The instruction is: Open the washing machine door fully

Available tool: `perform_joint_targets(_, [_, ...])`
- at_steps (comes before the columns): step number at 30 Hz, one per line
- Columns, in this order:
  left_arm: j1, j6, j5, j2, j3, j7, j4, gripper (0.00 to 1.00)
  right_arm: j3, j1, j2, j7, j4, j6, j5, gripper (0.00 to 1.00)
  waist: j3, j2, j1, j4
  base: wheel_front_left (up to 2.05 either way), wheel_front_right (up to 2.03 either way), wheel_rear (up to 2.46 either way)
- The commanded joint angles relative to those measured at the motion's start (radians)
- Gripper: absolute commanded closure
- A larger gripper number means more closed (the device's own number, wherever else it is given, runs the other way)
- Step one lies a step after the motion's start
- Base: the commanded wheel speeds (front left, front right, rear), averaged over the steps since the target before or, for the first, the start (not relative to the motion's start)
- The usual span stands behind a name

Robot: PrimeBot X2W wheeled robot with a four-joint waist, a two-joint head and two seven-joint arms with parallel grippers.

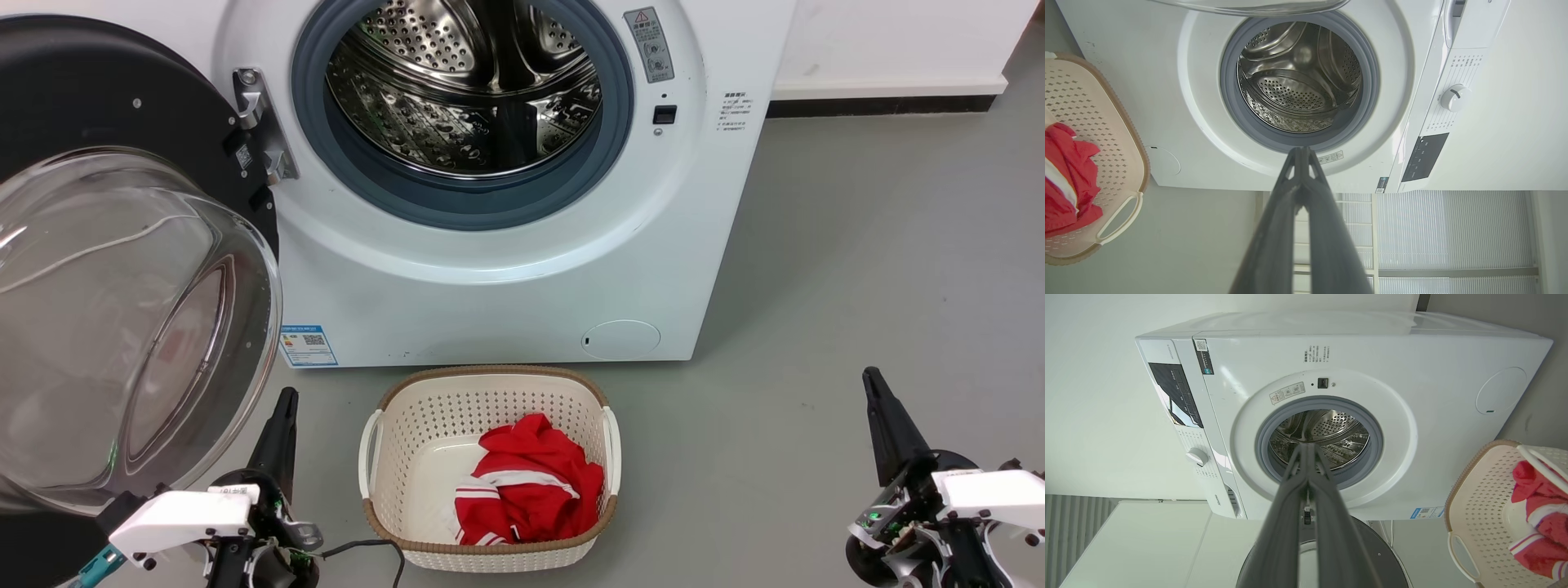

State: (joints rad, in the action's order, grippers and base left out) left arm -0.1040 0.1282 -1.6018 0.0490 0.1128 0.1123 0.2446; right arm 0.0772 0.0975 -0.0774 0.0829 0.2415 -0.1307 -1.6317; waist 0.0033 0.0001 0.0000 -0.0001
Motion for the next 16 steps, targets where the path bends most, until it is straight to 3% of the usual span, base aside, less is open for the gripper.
perform_joint_targets(1, [-0.011, 0.005, -0.014, 0.002, 0.003, 0.006, 0.004, 1.00, 0.003, 0.015, 0.003, 0.005, 0.004, 0.000, -0.013, 1.00, 0.000, -0.0001, 0.0000, 0.000, 0.00, 0.00, 0.00])
perform_joint_targets(16, [-0.011, 0.005, -0.012, 0.002, 0.003, 0.005, 0.003, 1.00, 0.009, 0.015, 0.008, 0.011, 0.004, 0.000, -0.003, 1.00, 0.000, -0.0001, 0.0000, 0.000, 0.00, 0.00, 0.00])
